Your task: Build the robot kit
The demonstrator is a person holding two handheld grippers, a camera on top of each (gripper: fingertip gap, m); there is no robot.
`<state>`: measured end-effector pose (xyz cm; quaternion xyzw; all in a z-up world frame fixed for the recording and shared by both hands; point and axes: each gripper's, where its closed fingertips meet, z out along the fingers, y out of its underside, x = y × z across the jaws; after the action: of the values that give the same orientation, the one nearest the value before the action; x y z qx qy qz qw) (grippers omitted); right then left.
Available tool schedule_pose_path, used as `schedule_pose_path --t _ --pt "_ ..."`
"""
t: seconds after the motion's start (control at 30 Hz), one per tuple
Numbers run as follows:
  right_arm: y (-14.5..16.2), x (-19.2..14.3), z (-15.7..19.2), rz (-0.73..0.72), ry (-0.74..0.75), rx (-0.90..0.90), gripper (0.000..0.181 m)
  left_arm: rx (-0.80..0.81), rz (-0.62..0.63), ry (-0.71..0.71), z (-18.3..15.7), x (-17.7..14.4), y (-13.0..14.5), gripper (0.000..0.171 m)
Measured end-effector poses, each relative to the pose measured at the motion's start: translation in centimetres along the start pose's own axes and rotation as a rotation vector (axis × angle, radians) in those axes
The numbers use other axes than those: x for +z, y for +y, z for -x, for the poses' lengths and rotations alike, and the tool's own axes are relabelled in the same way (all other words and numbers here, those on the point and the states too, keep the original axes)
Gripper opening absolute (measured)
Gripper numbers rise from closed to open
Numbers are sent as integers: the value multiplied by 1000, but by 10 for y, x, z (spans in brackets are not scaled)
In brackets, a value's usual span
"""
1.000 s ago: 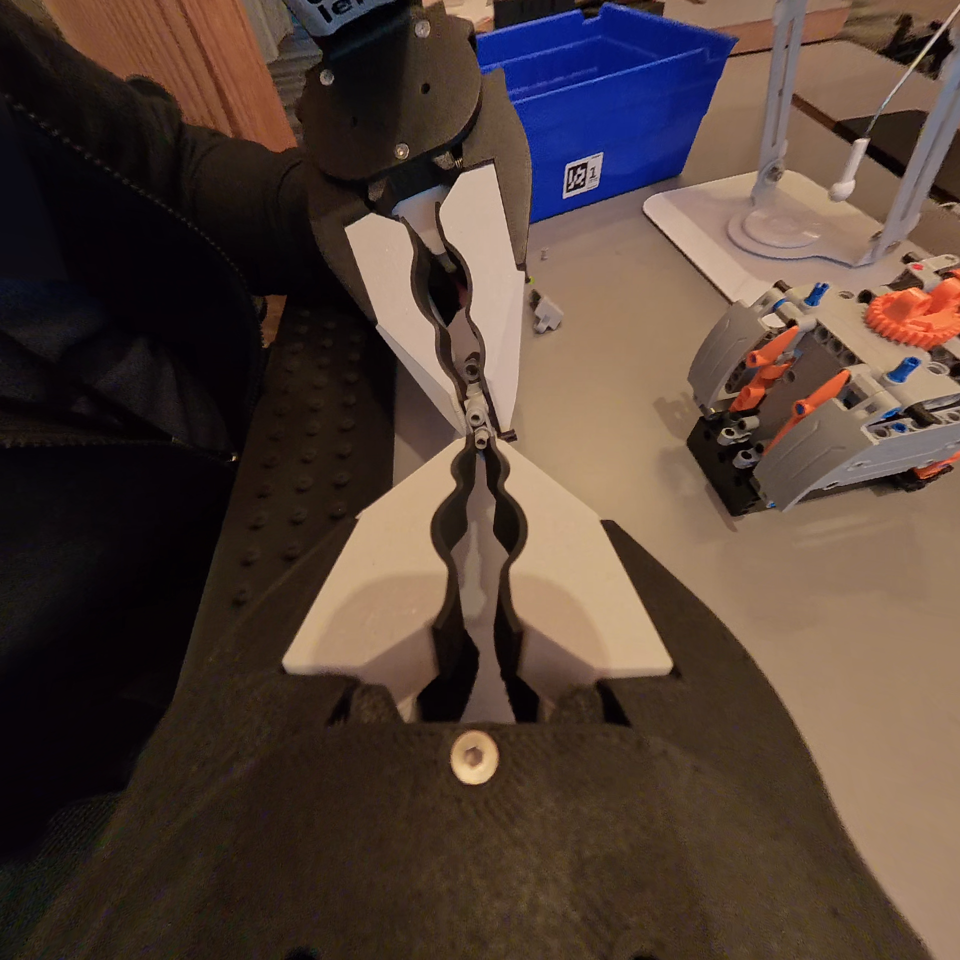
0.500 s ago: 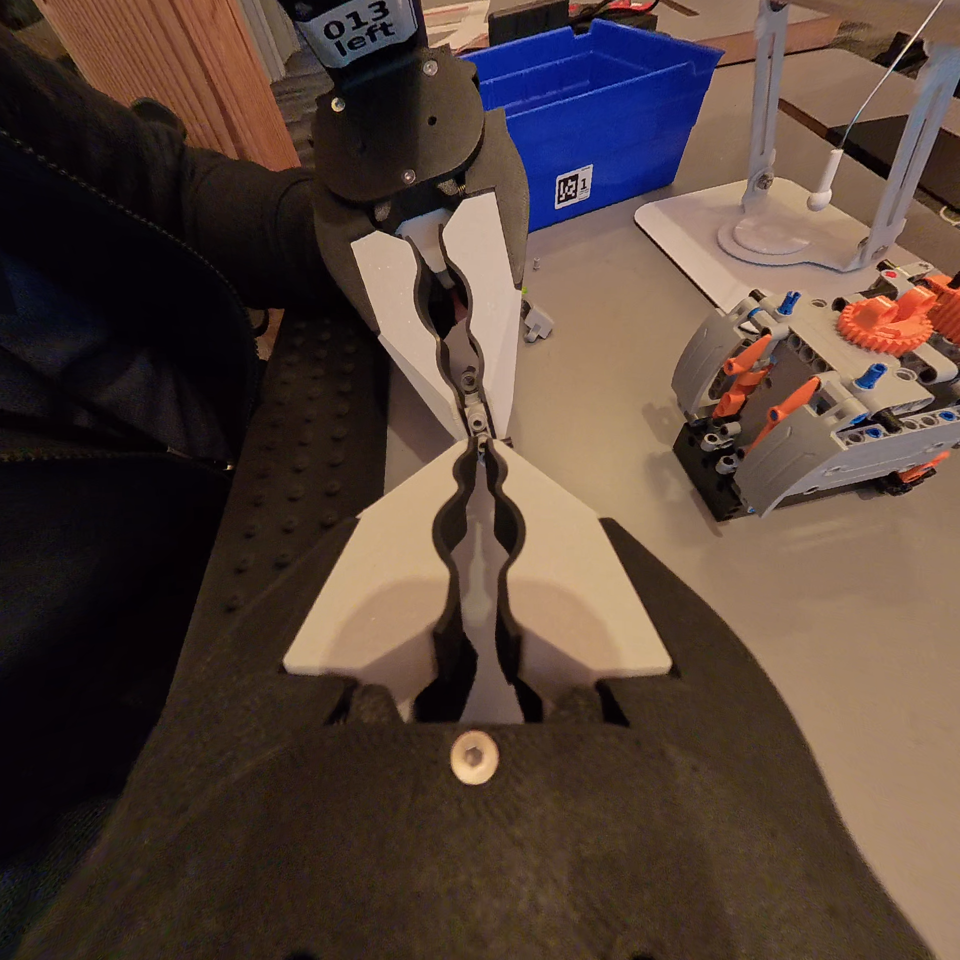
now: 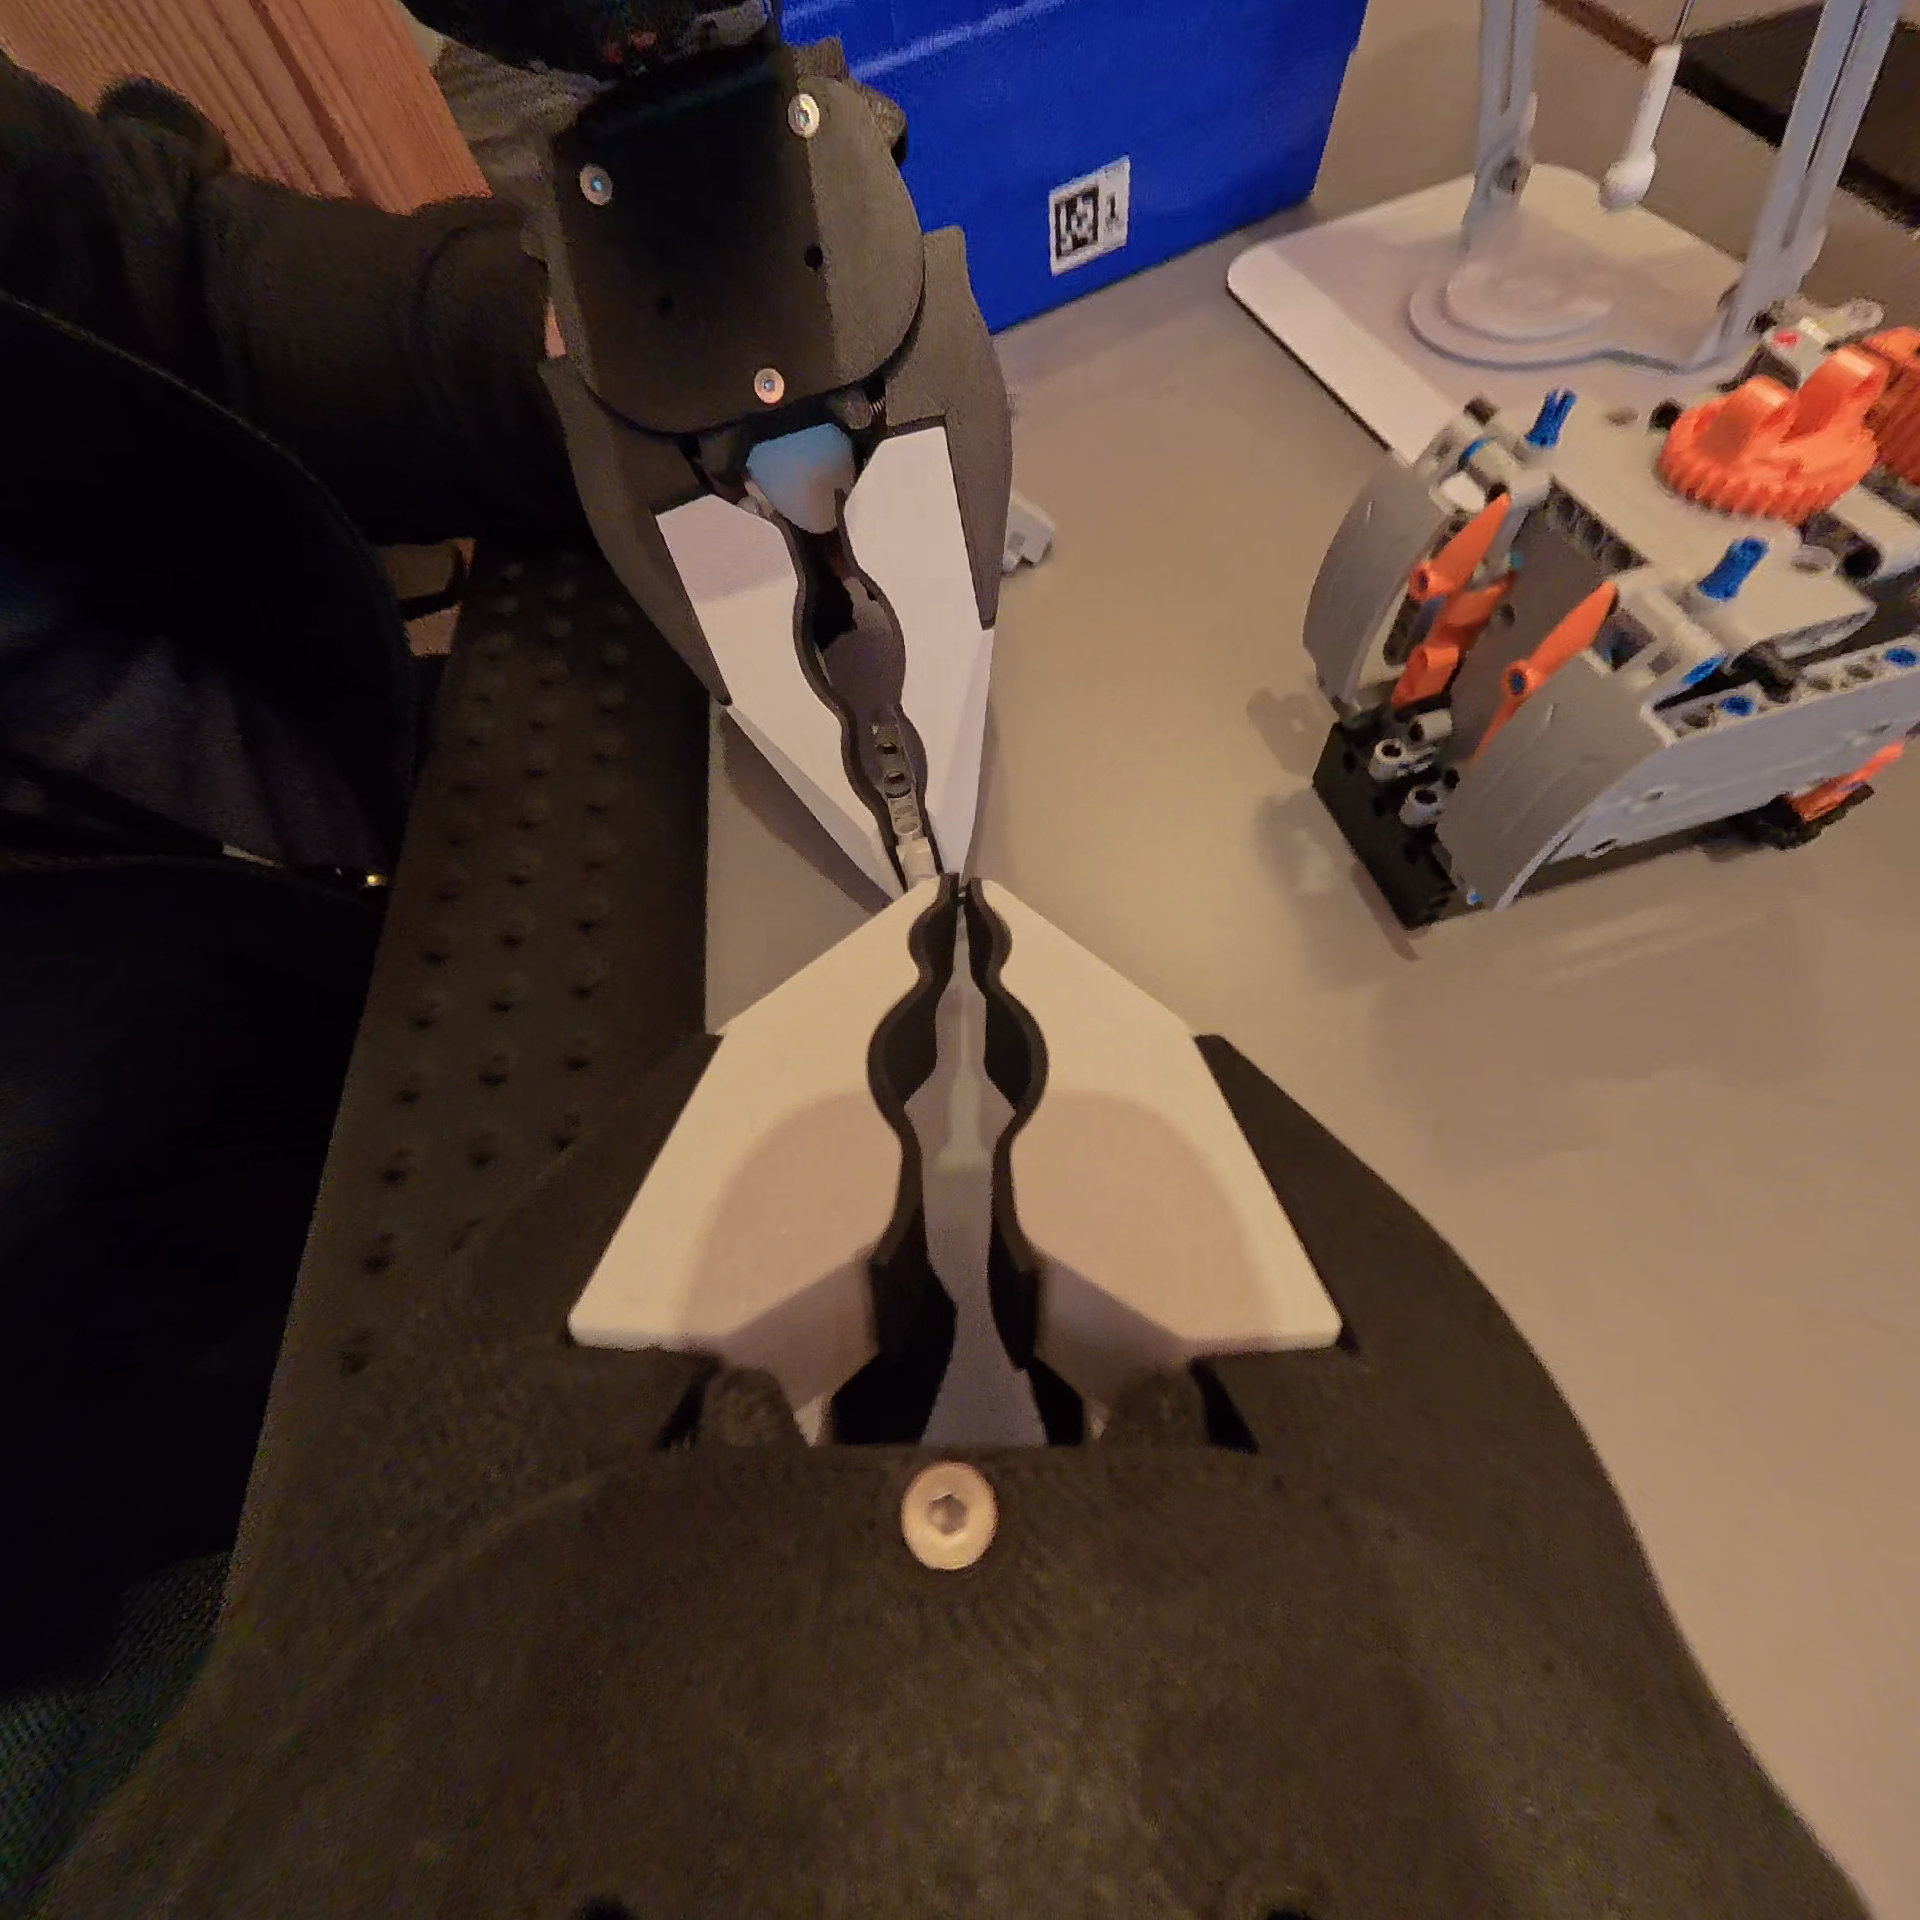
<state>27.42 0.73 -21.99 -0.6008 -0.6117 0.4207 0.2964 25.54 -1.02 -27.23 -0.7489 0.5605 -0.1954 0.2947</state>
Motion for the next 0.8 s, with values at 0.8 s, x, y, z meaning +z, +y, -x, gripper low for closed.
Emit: schedule_pose_path --t 0.8 --pt "58 42 5 286 -75 32 0 -12 98 16 -4 16 19 5"
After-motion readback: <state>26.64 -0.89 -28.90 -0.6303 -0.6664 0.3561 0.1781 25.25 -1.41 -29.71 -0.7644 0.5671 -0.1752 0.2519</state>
